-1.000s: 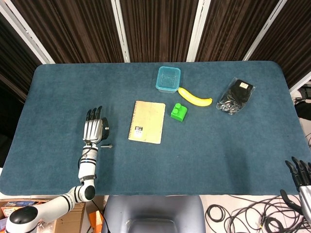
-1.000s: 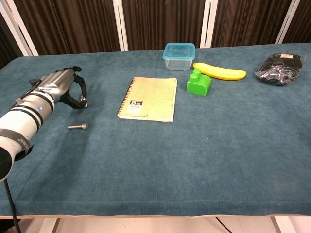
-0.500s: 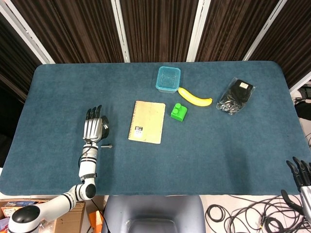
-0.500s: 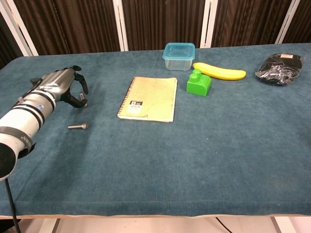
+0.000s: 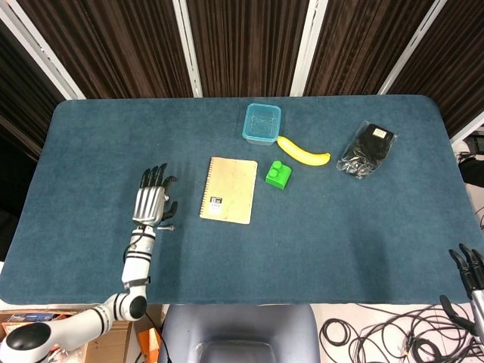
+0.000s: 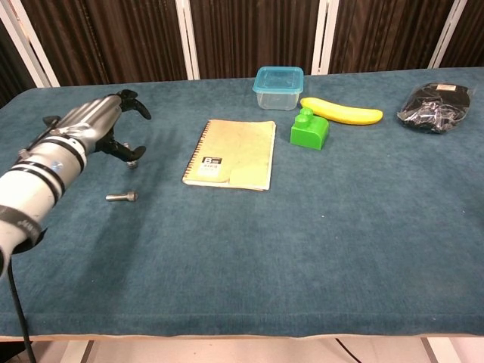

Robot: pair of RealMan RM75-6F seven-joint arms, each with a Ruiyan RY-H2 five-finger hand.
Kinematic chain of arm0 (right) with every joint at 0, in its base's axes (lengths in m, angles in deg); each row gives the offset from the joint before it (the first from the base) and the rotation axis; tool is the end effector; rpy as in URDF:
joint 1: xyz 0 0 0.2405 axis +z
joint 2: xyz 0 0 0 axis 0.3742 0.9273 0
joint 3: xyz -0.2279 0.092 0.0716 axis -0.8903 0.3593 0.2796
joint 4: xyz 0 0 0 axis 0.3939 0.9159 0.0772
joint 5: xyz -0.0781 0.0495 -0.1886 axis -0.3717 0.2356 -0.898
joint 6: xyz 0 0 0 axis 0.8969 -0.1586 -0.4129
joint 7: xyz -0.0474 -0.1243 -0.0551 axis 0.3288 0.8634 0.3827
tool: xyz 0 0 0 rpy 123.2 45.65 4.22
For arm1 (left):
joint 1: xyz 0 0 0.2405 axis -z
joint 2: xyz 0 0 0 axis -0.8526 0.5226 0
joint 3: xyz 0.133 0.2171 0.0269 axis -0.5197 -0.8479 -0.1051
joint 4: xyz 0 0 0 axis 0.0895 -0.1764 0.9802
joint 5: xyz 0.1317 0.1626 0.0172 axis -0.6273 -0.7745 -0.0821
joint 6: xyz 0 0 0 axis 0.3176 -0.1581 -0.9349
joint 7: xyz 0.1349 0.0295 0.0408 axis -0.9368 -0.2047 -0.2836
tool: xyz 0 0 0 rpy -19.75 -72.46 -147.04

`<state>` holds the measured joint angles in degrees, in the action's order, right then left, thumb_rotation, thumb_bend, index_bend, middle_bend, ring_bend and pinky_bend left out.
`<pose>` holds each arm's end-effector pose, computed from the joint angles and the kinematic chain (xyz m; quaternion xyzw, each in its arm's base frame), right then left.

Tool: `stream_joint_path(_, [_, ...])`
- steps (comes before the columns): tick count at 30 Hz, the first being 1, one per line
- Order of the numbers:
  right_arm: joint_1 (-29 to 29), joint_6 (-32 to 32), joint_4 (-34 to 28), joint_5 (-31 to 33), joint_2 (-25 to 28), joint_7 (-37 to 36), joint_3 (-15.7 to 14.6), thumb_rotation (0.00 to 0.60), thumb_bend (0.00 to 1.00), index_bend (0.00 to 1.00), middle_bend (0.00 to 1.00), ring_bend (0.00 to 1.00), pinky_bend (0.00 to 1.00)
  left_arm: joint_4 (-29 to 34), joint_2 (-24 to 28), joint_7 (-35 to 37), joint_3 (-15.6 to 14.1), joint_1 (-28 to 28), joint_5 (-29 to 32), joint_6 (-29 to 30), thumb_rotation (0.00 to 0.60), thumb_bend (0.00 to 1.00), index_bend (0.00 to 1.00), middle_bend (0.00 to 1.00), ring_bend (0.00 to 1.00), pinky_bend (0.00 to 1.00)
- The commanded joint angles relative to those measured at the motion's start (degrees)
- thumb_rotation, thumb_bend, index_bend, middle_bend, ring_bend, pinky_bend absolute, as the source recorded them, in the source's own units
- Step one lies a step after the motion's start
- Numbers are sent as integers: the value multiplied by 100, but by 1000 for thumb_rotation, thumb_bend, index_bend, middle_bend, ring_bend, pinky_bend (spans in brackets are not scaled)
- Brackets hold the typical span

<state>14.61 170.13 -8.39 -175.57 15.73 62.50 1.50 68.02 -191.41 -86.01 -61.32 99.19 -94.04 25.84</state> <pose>-0.3306 -0.0901 0.1971 0.6124 -0.3686 0.3468 0.6073 -0.1669 0.3780 -0.0405 -0.6048 -0.4044 -0.4392 0.5271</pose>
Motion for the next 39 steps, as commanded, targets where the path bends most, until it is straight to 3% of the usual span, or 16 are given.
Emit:
stream_joint_path(1, [1,5,4,-8,7,-11,-1,600,290,0,0,0,36,1452,781,-148,-565,-638,-588,775,600,353,389,32,0,0])
stream_joint_path(4, [1,8,9,-27,5,6,-6,600,289,0,0,0,36,2181,1061,-514,-795,-985,-438,978,600,354,414,21,0,0])
stream_joint_path(8, [20,-55,-8,-4,4,25,-10,600,289,0,0,0,36,2497,1190,-544,-976,-1208,-276,933,600,358,432,16,0,0])
stream_joint_path(14, [15,-31,-16,-54,-22,104,-21,600,290,0,0,0,36,1935,879,-399,-1113,-1229,-324,723,600,358,396,7,0,0])
stream_joint_path(24, [2,-42,-5,-66,-66,204,-39,600,290,0,0,0,36,678,315,295,-930,-1143,-439,454,600,361,381,9,0,0])
stream_joint_path(39, [-1,-29,-11,-87,-84,250,-41,600,290,0,0,0,36,421,230,30,-788,-1178,-117,138,600,379,467,10,0,0])
